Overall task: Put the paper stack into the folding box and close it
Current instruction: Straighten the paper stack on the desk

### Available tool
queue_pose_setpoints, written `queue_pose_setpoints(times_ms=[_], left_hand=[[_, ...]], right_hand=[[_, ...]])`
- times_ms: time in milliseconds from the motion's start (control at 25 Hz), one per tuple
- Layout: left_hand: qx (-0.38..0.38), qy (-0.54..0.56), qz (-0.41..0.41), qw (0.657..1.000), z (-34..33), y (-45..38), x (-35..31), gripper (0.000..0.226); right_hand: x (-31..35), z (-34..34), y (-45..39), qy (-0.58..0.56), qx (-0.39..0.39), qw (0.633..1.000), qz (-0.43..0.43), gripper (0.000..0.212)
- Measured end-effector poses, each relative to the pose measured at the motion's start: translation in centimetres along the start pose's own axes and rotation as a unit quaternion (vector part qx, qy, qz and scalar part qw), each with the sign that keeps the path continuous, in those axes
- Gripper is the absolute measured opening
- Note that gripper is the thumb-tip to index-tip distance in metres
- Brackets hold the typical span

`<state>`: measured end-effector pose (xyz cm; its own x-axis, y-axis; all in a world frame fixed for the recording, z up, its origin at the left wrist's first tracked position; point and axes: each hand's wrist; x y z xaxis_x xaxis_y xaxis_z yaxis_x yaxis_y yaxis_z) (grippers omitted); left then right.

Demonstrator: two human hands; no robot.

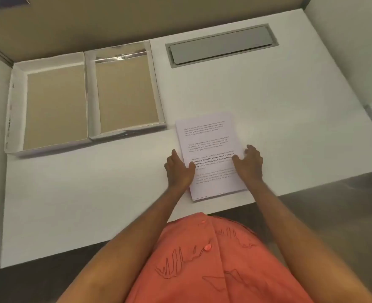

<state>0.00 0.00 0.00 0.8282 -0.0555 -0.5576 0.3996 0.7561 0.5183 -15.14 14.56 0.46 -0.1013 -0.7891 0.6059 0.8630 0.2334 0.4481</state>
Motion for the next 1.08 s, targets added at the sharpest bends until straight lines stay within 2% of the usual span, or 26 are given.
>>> queue_pose_setpoints(times_ms=[160, 280, 320, 480, 640, 720, 880, 1000, 1080], left_hand=[[0.049, 0.076, 0.051, 0.995, -0.4, -0.4, -0.6, 0.072], [0.039, 0.032, 0.044, 0.998, 0.1, -1.1, -0.5, 0.053], [0.038, 0.016, 0.038, 0.998, 0.3, -1.3, -0.5, 0.048], [0.038, -0.021, 0.030, 0.999, 0.4, -1.5, -0.8, 0.038], [0.041, -0.031, 0.034, 0.998, 0.4, -1.7, -1.1, 0.042], [0.042, -0.037, 0.037, 0.998, 0.4, -1.7, -1.2, 0.043], [0.041, -0.042, 0.036, 0.998, 0.4, -1.6, -1.3, 0.045], [0.038, -0.040, 0.037, 0.998, 0.4, -1.5, -1.4, 0.044], [0.036, -0.041, 0.036, 0.998, 0.4, -1.5, -1.4, 0.044]], right_hand=[[0.7, 0.1, -0.8, 0.024, 0.037, 0.998, -0.052, 0.064], [1.5, 0.4, -2.4, -0.023, 0.048, 0.993, -0.103, 0.029], [1.6, 0.6, -3.1, -0.057, 0.061, 0.989, -0.119, 0.029], [2.1, 1.6, -4.3, -0.108, 0.134, 0.969, -0.176, 0.060], [2.3, 1.1, -3.8, -0.018, 0.110, 0.983, -0.149, 0.078], [2.5, 0.9, -3.6, -0.018, 0.105, 0.985, -0.136, 0.085], [3.3, 1.4, -4.3, -0.145, 0.166, 0.962, -0.161, 0.089], [3.5, 1.3, -4.5, -0.151, 0.196, 0.957, -0.150, 0.076], [3.5, 0.7, -4.0, -0.092, 0.176, 0.972, -0.121, 0.068]])
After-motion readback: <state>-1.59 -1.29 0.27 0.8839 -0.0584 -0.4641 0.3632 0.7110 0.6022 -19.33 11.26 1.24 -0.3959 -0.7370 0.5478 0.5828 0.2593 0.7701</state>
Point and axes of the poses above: each hand's wrist, its own y-axis away from the middle knuckle, its own z-axis out of the back of the hand, x = y × z, and after that the axes turned 1 degree about -y, right-handed
